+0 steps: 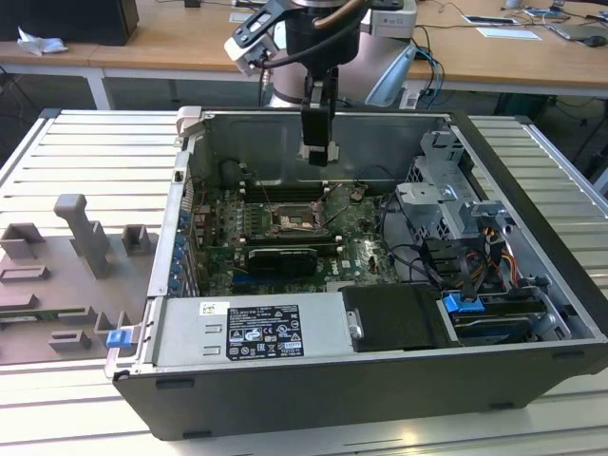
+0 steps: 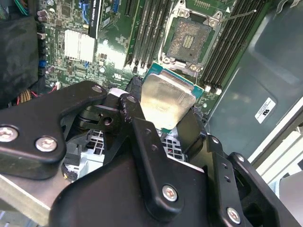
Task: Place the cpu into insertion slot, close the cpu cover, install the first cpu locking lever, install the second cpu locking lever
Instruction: 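Place the cpu into insertion slot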
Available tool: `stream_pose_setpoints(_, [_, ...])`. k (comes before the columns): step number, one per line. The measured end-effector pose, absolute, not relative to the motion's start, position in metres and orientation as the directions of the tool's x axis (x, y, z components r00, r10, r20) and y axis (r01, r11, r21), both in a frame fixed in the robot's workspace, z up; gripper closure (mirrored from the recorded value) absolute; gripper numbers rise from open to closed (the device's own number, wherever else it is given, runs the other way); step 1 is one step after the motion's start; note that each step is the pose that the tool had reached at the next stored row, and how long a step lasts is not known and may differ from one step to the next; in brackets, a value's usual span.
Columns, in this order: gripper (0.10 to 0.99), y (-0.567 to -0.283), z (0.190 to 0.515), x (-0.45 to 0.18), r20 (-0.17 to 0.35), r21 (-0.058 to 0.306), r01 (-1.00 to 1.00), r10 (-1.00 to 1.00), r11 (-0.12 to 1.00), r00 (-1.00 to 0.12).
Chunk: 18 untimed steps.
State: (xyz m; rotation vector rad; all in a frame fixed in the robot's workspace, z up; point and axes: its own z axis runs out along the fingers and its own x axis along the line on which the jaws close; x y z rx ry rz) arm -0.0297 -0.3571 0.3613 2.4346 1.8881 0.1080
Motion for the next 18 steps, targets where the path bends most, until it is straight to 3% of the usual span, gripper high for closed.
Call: stream_pose_setpoints(18, [0.545,-0.3571,0.3592,-0.0298,0.019,0.089,0.933,0.937,-0.350,0.349])
